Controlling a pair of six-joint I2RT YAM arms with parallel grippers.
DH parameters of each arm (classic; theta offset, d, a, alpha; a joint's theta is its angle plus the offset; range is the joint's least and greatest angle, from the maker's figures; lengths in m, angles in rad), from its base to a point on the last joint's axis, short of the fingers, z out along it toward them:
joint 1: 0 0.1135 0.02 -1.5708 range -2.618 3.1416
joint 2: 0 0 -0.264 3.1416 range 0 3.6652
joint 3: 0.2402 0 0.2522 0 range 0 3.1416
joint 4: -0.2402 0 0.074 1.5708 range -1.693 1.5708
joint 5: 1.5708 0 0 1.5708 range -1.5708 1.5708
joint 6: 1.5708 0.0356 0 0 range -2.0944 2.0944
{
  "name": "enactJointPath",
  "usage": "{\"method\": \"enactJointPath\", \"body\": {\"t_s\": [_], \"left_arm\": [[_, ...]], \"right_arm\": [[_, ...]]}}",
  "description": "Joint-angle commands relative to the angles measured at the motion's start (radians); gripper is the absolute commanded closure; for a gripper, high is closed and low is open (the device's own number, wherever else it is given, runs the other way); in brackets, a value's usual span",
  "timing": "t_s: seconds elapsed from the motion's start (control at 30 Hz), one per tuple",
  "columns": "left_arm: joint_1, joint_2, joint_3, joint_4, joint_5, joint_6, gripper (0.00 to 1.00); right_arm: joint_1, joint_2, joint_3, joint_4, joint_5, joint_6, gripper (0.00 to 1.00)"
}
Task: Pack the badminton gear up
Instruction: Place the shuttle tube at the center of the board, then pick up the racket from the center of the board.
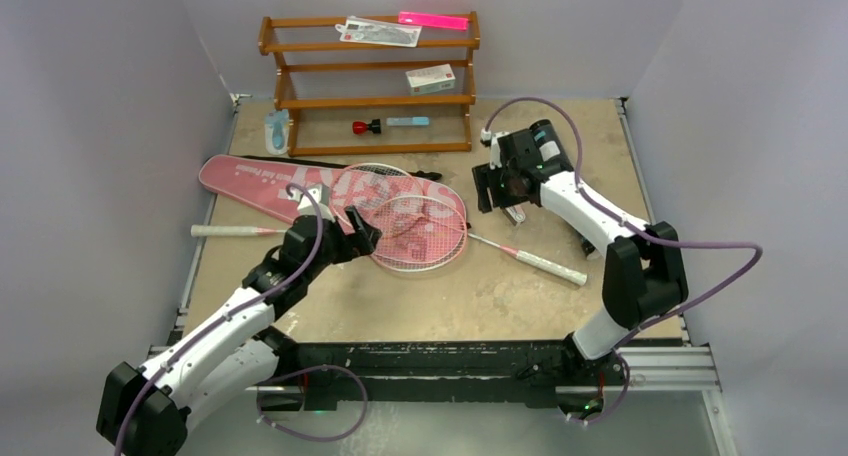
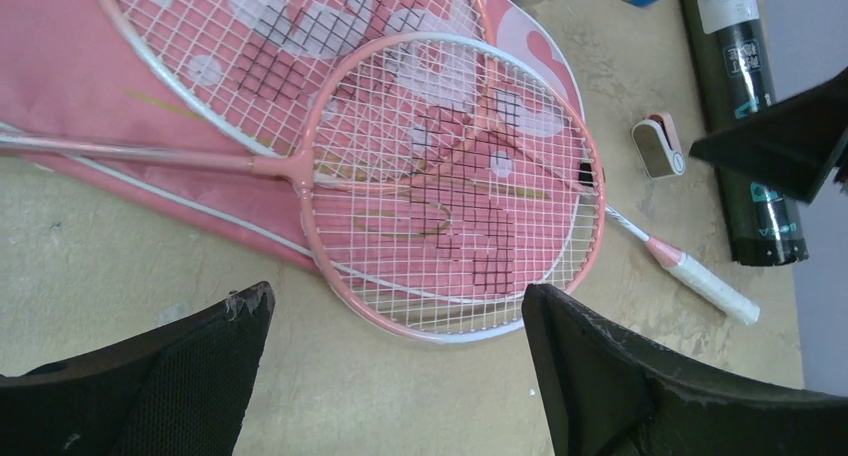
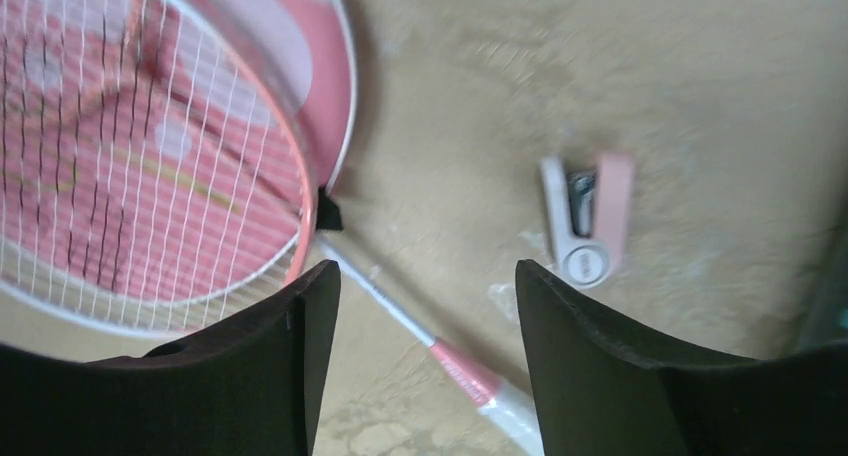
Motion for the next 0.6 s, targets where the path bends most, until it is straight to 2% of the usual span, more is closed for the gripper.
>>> {"method": "enactJointPath", "body": {"t_s": [0.0, 0.13, 0.23, 0.33, 0.43, 0.57], "left_arm": [[0.022, -0.046, -0.040, 0.030, -0.033, -0.065, 0.09], [0.024, -0.019, -0.005, -0.002, -0.107, -0.002, 0.16], [0.024, -0.013, 0.028, -0.004, -0.101, 0.058, 0.14], [0.023, -0.017, 0.057, -0.008, -0.076, 0.083, 0.13], [0.024, -0.014, 0.080, -0.031, -0.083, 0.105, 0.12], [0.024, -0.013, 0.089, -0.052, -0.116, 0.117, 0.11]], "right_arm": [[0.047, -0.059, -0.072, 0.024, -0.137, -0.002, 0.33], [0.123, -0.091, -0.135, 0.012, -0.013, 0.011, 0.38], [0.150, -0.129, -0.217, 0.095, 0.061, 0.015, 0.39], [0.154, -0.157, -0.320, 0.203, 0.095, 0.014, 0.41], [0.155, -0.129, -0.317, 0.226, 0.090, 0.049, 0.43], [0.166, -0.048, -0.317, 0.269, 0.100, 0.062, 0.40]]}}
